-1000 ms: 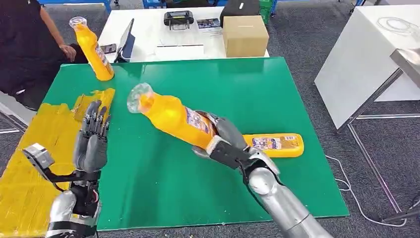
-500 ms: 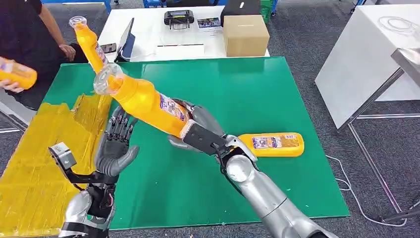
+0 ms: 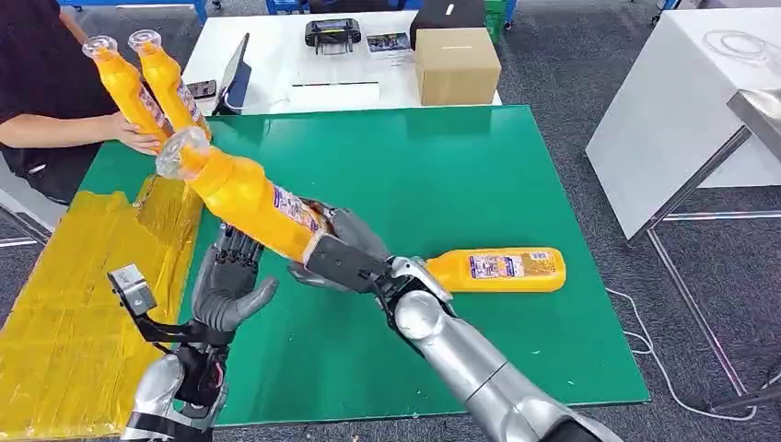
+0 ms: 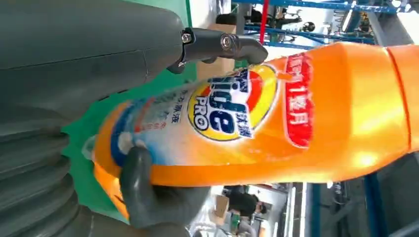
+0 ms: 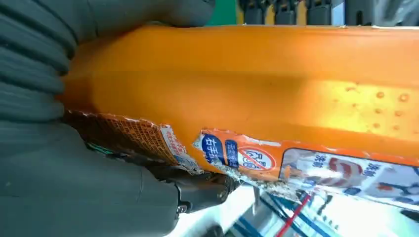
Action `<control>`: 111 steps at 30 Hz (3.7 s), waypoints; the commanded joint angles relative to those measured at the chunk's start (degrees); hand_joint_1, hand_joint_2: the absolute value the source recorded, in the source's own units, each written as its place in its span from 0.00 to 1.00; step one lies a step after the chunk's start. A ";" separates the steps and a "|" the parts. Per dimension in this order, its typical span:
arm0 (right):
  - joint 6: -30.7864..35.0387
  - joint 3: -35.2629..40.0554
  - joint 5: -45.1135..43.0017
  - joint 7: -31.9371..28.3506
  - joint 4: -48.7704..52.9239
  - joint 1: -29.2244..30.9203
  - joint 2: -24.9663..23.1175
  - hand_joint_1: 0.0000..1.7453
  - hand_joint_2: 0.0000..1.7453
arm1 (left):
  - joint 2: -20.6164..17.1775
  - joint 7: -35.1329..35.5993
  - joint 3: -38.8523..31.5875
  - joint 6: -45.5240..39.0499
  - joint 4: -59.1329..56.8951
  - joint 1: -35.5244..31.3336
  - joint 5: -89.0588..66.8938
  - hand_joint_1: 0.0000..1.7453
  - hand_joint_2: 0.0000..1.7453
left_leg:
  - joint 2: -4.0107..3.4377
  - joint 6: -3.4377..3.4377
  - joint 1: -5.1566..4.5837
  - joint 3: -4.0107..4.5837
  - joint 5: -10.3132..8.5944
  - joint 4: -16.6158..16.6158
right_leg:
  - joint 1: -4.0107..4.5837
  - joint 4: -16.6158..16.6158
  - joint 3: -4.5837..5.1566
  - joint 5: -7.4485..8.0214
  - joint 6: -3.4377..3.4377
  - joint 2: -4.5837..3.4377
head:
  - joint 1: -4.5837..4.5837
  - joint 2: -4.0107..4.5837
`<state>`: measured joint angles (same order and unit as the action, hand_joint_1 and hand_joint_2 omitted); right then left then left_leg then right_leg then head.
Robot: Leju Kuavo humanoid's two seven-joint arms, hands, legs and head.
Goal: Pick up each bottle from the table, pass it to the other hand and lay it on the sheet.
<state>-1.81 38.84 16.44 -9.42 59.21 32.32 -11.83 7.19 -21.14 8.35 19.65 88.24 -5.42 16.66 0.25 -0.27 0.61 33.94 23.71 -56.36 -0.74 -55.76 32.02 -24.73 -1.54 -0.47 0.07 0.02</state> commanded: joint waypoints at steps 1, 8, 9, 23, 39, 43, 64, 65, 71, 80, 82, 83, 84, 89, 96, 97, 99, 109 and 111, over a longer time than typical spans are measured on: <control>-0.11 4.64 0.40 0.39 -9.60 3.91 -1.42 1.00 1.00 | -0.35 0.17 2.09 0.10 -1.83 -2.62 0.42 0.00 1.00 | 0.00 0.03 0.02 -0.12 0.06 0.00 | 0.03 0.04 -0.15 -0.05 0.03 0.05 | 0.02 0.00; -0.60 12.01 4.05 -0.29 -14.41 2.37 -5.87 1.00 1.00 | 0.33 0.52 1.72 -0.55 -3.84 -3.88 1.30 0.00 1.00 | -0.02 0.00 0.01 -0.15 0.04 0.05 | 0.03 0.06 -0.16 -0.04 0.05 0.01 | 0.00 0.00; -0.65 12.57 4.25 -0.30 -14.52 2.27 -6.24 1.00 1.00 | 0.34 0.52 1.72 -0.55 -4.12 -3.94 1.28 0.00 1.00 | -0.03 0.00 0.04 -0.23 0.09 0.04 | 0.07 0.08 -0.24 -0.07 0.08 0.02 | 0.00 0.00; -1.11 21.85 5.51 0.45 -10.75 -0.40 -6.57 1.00 1.00 | 1.78 -2.79 -0.33 -9.75 -2.92 -3.43 -8.10 0.92 1.00 | 0.07 0.01 0.04 -0.04 0.04 0.03 | 0.05 0.08 -0.08 -0.07 0.05 0.11 | 0.02 0.00; -0.43 21.99 4.67 0.41 -11.64 0.01 -6.23 1.00 1.00 | 2.12 -4.11 -0.63 -9.70 -1.75 -2.58 -9.04 1.00 1.00 | 0.20 0.04 0.09 -0.17 0.10 0.00 | 0.09 0.12 -0.24 -0.15 0.08 0.27 | 0.02 0.00; -0.31 21.89 4.56 0.37 -11.72 0.10 -6.18 1.00 1.00 | 2.13 -4.25 -0.64 -9.56 -1.80 -2.62 -9.10 1.00 1.00 | 0.19 0.03 0.07 -0.12 0.08 0.00 | 0.07 0.09 -0.19 -0.14 0.07 0.25 | 0.00 0.00; 3.01 7.12 6.62 0.09 1.16 -0.66 7.92 0.00 1.00 | -6.34 -9.96 -18.00 -19.73 -4.05 -3.39 -32.33 1.00 1.00 | 0.08 0.02 0.07 -0.15 0.05 0.05 | 0.07 0.13 -0.19 -0.07 0.07 0.15 | 0.00 0.00; 2.76 6.09 6.91 0.09 1.62 -0.55 8.66 0.00 1.00 | -6.96 -10.61 -18.85 -20.66 -4.52 -3.25 -35.04 1.00 1.00 | 0.13 0.03 0.10 -0.23 0.07 0.05 | 0.11 0.17 -0.30 -0.09 0.09 0.21 | 0.02 0.00; 2.10 3.81 7.49 0.26 2.30 -0.42 9.79 0.00 1.00 | -7.80 -11.03 -20.01 -23.56 -5.48 -2.95 -41.49 1.00 1.00 | 0.09 0.03 0.05 -0.13 0.07 0.01 | 0.05 0.10 -0.17 -0.09 0.06 0.15 | -0.02 0.00; -1.27 0.10 7.51 -0.81 6.56 0.82 16.47 0.00 1.00 | -17.27 -8.79 -22.07 -41.86 -17.53 -1.63 -69.67 1.00 1.00 | -0.01 0.01 -0.02 -0.14 0.06 0.06 | -0.02 0.06 -0.12 -0.07 0.07 0.05 | 0.00 0.00; -2.54 0.54 7.32 -0.46 6.98 1.85 17.99 0.00 1.00 | -18.89 -6.78 -21.67 -42.04 -20.27 -1.09 -73.80 1.00 1.00 | -0.05 0.01 0.02 -0.21 0.12 0.02 | 0.03 0.06 -0.20 -0.10 0.09 0.01 | 0.00 0.00; -3.02 0.44 6.98 -0.31 7.30 2.21 18.79 0.00 1.00 | -19.71 -5.91 -21.45 -43.45 -21.84 -0.45 -76.85 1.00 1.00 | -0.04 0.02 -0.03 -0.09 0.05 0.05 | -0.03 0.04 -0.05 -0.06 0.05 0.01 | 0.02 0.00; -3.56 0.44 6.90 -0.08 7.48 2.63 19.52 0.00 1.00 | -20.21 -5.59 -21.32 -43.92 -22.98 0.16 -78.34 1.00 1.00 | -0.01 0.02 -0.02 -0.14 0.08 0.04 | -0.02 0.05 -0.12 -0.09 0.06 0.05 | 0.00 0.00; -7.67 1.90 5.48 1.03 7.48 5.37 22.18 0.00 1.00 | -20.87 -5.64 -19.93 -43.38 -26.46 2.06 -81.31 1.00 1.00 | -0.08 0.05 -0.05 -0.12 0.09 0.03 | -0.05 0.03 -0.08 -0.08 0.03 -0.03 | 0.02 0.00; -9.22 3.18 3.96 1.03 9.79 5.47 24.41 0.00 1.00 | -18.92 -5.43 -16.82 -42.29 -30.74 1.01 -83.08 1.00 1.00 | 0.11 0.05 -0.08 -0.11 0.08 0.02 | -0.05 0.07 -0.18 -0.12 0.04 0.18 | 0.04 0.00; -9.22 3.21 3.95 1.03 9.78 5.46 24.37 0.00 1.00 | -19.06 -5.43 -16.86 -42.24 -30.75 0.94 -83.08 1.00 1.00 | 0.10 0.04 -0.09 -0.06 0.06 0.01 | -0.06 0.04 -0.11 -0.10 0.04 0.15 | 0.04 0.00; -9.22 3.23 3.95 1.04 9.77 5.46 24.35 0.00 1.00 | -19.16 -5.43 -16.89 -42.22 -30.75 0.90 -83.08 1.00 1.00 | 0.02 0.02 -0.13 -0.04 0.04 0.03 | -0.10 0.03 -0.05 -0.06 0.05 0.06 | -0.02 0.00; -9.21 3.24 3.95 1.04 9.76 5.47 24.34 0.00 1.00 | -19.27 -5.43 -16.93 -42.20 -30.74 0.88 -83.08 1.00 1.00 | 0.02 0.03 -0.11 -0.11 0.01 0.04 | -0.09 0.02 -0.09 -0.03 0.02 0.04 | -0.02 0.00; -9.09 3.89 3.94 0.99 9.32 6.02 24.16 0.00 1.00 | -19.27 -5.55 -15.95 -40.94 -31.92 0.57 -83.37 1.00 1.00 | -0.01 0.05 -0.06 -0.26 0.10 0.02 | -0.02 0.06 -0.27 -0.08 0.05 0.05 | 0.00 0.00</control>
<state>-10.60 40.13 20.57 -8.63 69.46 34.96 11.41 -12.57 -26.82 -10.19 -23.12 62.58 -3.62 -66.49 0.28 -0.26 0.55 33.89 23.71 -56.36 -0.79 -55.75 31.97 -24.74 -1.53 -0.44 0.07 0.02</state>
